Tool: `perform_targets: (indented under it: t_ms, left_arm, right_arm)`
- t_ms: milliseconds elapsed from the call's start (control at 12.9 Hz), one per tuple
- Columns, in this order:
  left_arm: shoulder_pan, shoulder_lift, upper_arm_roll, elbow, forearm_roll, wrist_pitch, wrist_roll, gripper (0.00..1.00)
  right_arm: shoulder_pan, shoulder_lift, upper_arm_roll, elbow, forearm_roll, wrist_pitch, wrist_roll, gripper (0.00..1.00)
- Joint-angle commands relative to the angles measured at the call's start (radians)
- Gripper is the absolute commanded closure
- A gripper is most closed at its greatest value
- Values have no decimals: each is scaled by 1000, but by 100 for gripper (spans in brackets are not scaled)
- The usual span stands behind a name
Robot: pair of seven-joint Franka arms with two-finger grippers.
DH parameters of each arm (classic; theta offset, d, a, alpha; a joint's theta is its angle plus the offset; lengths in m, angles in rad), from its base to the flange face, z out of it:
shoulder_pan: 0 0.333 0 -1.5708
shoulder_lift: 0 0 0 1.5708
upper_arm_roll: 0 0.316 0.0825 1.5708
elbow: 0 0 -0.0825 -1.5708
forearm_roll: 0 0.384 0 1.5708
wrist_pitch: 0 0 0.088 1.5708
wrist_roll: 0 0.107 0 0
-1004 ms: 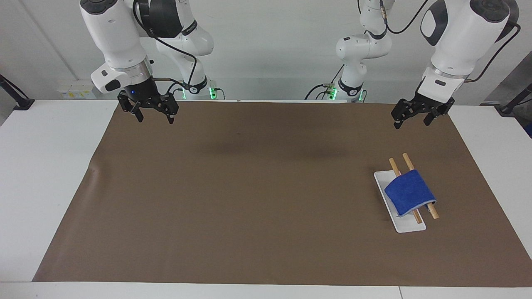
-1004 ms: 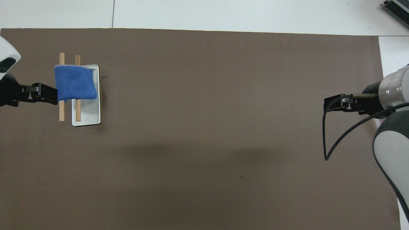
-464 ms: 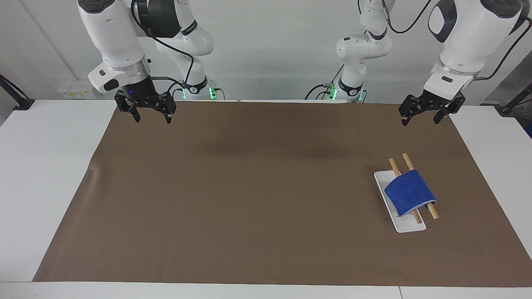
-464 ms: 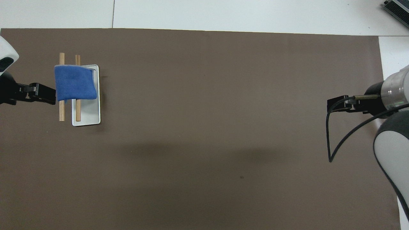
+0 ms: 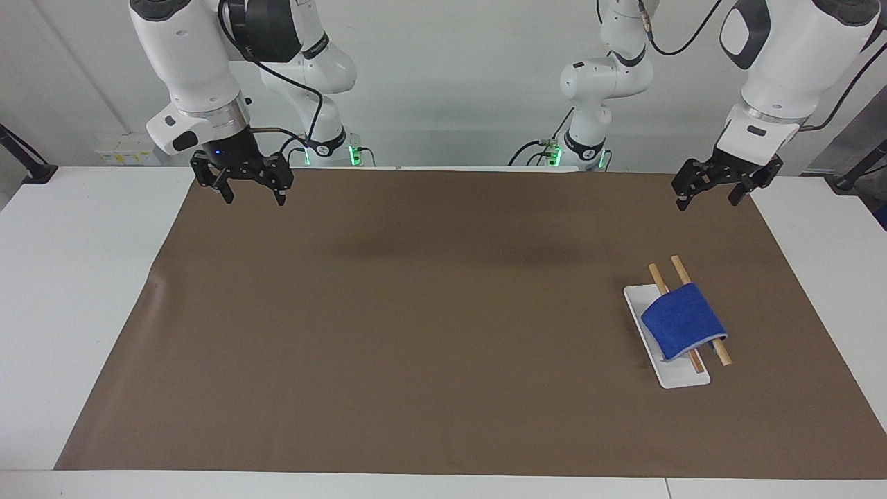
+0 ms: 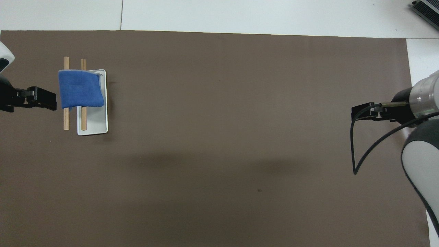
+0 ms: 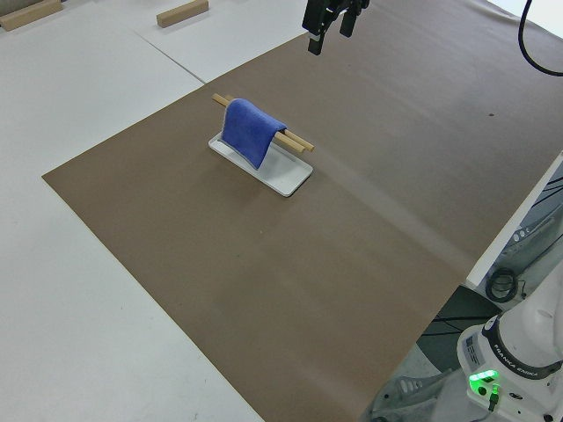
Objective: Right arm passes towel to left arm to hang
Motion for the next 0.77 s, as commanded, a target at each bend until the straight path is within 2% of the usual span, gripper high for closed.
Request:
perform_targets:
  t_ms: [0,695]
  left_arm:
    - [45,5,-3,14,-20,15,-1,0]
    - [36,-4,-4,-9,-20,15,-14,0]
  right_arm:
    - [-14,-12,2,-3,6,2,-18,0]
    - [-13,-12,2,-3,7,2,-19,0]
